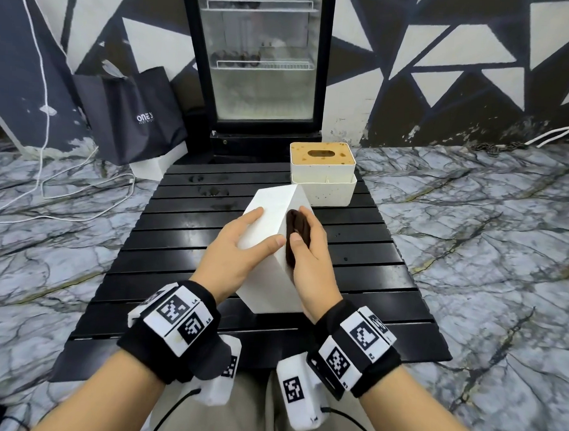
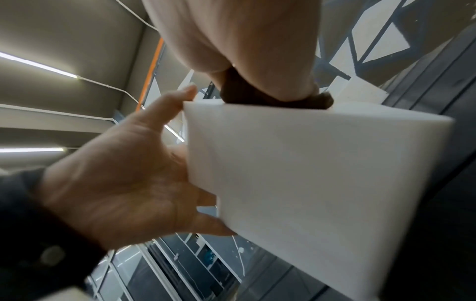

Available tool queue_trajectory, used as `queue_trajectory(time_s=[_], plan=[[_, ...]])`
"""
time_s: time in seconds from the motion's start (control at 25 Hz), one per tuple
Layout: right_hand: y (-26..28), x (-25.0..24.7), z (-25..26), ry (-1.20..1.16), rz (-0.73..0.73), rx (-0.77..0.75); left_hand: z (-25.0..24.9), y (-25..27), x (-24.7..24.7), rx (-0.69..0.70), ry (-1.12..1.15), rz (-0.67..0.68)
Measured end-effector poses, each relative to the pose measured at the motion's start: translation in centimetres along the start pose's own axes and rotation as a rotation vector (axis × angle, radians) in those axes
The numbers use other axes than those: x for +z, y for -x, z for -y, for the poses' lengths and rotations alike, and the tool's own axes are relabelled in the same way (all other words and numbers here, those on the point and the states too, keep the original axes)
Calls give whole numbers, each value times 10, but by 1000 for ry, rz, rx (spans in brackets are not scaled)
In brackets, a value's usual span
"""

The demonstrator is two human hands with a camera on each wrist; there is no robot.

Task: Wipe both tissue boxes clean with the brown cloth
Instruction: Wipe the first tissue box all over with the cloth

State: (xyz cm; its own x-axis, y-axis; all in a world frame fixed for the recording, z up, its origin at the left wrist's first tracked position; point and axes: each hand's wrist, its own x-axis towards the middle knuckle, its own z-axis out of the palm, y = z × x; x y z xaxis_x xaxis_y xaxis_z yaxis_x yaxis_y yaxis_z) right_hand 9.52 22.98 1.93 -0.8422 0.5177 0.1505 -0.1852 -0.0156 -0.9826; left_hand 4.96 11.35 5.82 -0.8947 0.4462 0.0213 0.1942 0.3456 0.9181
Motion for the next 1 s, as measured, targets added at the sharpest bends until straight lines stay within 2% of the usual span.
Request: queue_trajectory(time_s=[0.12, 0.24, 0.4, 0.52, 0.64, 0.84, 0.92, 1.0], plan=[[-3, 1, 15, -155, 44, -23, -4, 2, 3, 12, -62, 17], [-7, -10, 29, -103, -10, -123, -8, 5, 3, 25, -107, 75], [-13, -32, 49, 143, -4, -208, -11, 12, 6, 85, -202, 125], [-15, -40, 50, 448, 104, -277, -11, 17, 11, 113, -294, 150], [-12, -40, 41, 731, 179, -319, -17, 19, 11, 119, -258, 162], [5, -33, 35, 827, 317, -446, -14, 20, 13, 153, -217, 133], [1, -37, 34, 818, 361, -434, -12, 19, 14, 153, -221, 131], [-10, -44, 35, 827, 345, -393, -12, 19, 11, 150, -249, 132]])
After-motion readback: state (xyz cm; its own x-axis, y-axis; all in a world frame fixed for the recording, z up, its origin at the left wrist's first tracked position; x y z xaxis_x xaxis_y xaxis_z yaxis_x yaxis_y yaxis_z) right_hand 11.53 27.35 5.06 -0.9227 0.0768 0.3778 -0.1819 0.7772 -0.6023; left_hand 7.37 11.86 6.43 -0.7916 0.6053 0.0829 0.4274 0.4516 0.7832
